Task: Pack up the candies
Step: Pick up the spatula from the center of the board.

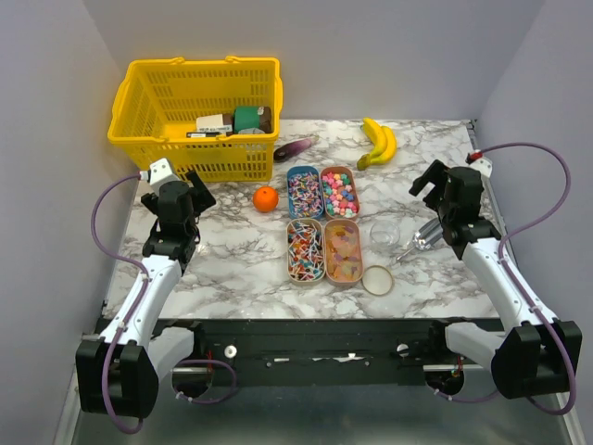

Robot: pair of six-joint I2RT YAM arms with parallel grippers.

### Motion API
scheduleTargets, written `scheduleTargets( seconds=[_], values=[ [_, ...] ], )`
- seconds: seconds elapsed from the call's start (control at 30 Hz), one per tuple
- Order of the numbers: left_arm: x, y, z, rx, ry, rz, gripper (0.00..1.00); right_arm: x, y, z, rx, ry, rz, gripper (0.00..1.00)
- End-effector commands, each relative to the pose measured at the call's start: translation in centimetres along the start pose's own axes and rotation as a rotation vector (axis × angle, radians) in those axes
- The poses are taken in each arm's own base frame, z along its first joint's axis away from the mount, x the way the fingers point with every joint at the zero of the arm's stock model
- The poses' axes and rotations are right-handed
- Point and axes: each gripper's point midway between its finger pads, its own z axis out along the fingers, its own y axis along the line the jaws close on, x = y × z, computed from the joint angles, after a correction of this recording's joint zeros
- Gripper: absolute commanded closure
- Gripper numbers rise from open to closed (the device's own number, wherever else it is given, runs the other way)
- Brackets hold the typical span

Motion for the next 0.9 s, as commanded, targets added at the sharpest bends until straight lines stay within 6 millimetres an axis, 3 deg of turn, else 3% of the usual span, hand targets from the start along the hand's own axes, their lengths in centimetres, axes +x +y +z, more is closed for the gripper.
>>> scheduleTargets(
  seconds=[0.0,0.2,0.33,0.57,0.87],
  values=[
    [-1.3,0.6,-0.2,-0.037,-0.037,-0.029,0.01,-0.4,0.2,-0.6,-0.004,0.025,0.001,0.0],
    [-0.5,0.5,-0.1,-0.033,-0.014,-0.027,0.01,0.5,-0.3,-1.6,-0.004,0.048,0.013,0.0],
    [0.4,0.6,0.0,-0.028,0.009,-0.02,0.01,2.1,-0.7,-2.4,0.029,0.139,0.053,0.02],
    [1.0,0.0,0.1,0.01,0.033,-0.019,0.01,6.8,-3.1,-4.3,0.133,0.288,0.169,0.1],
    [2.2,-2.0,0.3,0.118,0.077,-0.021,0.01,12.3,-4.6,-6.5,0.18,0.5,0.146,0.16]
  ],
)
